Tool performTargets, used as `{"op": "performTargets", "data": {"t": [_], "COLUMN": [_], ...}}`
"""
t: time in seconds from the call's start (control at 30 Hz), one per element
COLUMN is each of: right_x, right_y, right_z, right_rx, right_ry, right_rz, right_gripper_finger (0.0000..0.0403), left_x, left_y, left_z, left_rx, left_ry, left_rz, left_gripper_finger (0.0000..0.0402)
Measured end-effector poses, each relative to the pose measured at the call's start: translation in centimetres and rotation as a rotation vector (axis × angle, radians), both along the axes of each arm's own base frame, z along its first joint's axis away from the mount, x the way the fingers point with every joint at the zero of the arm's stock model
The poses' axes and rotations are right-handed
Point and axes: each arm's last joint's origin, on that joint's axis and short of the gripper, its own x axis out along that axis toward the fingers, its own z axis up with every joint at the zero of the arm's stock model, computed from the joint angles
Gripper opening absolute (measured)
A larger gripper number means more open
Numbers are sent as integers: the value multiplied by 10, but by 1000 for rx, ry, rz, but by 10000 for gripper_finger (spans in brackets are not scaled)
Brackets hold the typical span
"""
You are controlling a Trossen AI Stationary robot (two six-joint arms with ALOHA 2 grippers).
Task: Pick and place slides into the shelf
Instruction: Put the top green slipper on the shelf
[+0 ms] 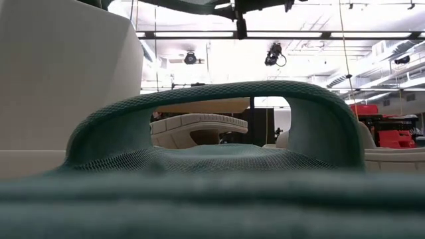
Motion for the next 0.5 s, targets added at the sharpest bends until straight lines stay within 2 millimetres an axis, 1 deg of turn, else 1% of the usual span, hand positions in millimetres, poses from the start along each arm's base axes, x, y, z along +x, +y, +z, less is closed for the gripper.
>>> {"op": "performTargets", "data": {"t": [0.13, 0.23, 0.4, 0.5], "right_x": [4, 6, 6, 5], "right_y": [-6, -7, -6, -6], "right_z": [5, 4, 5, 5], "right_rx": [-12, -10, -9, -10], "right_ry": [-18, -13, -14, -15], "right_rz": [-10, -7, -1, -2], "right_gripper_finger": [57, 57, 57, 57], "left_x": [13, 23, 36, 40], "left_y": [1, 5, 13, 17], "left_z": [18, 24, 23, 20], "left_rx": [49, 53, 29, 0], "left_ry": [42, 67, 94, 91], "left_rz": [25, 46, 74, 76], "left_gripper_finger": [170, 180, 212, 232]}}
